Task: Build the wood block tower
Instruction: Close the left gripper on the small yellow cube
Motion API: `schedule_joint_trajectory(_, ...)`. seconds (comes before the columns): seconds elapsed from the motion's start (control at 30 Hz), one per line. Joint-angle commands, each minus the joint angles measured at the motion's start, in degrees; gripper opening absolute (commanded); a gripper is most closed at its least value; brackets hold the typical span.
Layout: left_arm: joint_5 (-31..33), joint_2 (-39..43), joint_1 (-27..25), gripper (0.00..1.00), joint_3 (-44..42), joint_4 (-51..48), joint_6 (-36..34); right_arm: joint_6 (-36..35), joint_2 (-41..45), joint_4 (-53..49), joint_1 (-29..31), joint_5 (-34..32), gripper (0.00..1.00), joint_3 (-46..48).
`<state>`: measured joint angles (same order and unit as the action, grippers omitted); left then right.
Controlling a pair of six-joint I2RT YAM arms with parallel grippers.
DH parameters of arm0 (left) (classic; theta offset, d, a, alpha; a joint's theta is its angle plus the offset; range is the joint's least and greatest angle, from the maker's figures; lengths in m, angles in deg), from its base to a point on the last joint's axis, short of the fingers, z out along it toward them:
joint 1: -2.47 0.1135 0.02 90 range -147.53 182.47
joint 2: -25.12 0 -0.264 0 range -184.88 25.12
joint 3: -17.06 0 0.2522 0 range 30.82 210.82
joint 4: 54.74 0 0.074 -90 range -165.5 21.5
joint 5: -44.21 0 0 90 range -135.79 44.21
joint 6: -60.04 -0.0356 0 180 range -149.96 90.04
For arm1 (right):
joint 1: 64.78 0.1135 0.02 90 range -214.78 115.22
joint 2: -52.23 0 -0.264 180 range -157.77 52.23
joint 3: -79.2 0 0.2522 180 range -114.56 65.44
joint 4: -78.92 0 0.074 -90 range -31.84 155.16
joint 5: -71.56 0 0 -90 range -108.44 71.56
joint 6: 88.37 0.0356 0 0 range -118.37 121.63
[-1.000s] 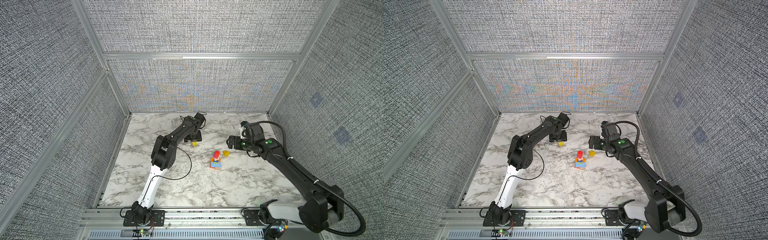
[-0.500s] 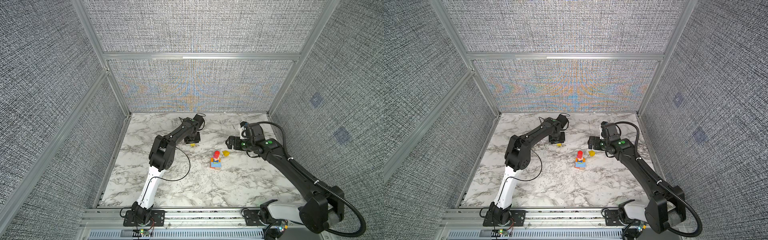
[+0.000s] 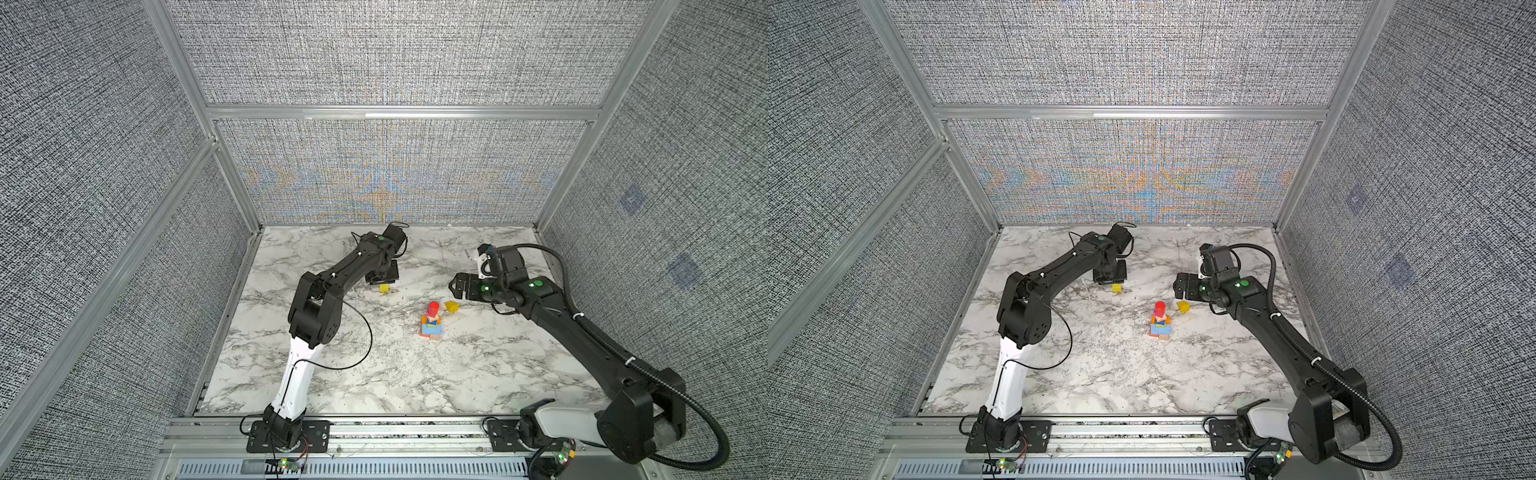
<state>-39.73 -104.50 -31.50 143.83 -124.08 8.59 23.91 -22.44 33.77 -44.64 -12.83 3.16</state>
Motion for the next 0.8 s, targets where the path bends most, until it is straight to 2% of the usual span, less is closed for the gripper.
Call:
schedule_joint_trajectory(0.0, 0.21, -0.19, 0.05, 0.5, -0.07, 0.72, -0.05, -0.26, 0.12, 0.75, 0.01, 0.2, 0.97, -0.48)
schedule_joint_trajectory(0.1, -0.07, -1.27, 0.05, 0.56, 0.61, 1.34, -0.02, -0.5, -0.12, 0.55, 0.08, 0.11, 0.97, -0.69)
schedule_joint_trajectory(0.33, -0.79, -5.7, 0.05, 0.55, 5.29, 0.73, -0.58, -1.12, -1.3, -0.6, 0.14, -0.21, 0.97, -1.53)
schedule_joint_trajectory(0.77, 0.6, -7.14, 0.05, 0.32, 6.19, 1.28, -2.68, -2.24, -0.8, -1.21, 0.47, -0.51, 0.97, -2.5)
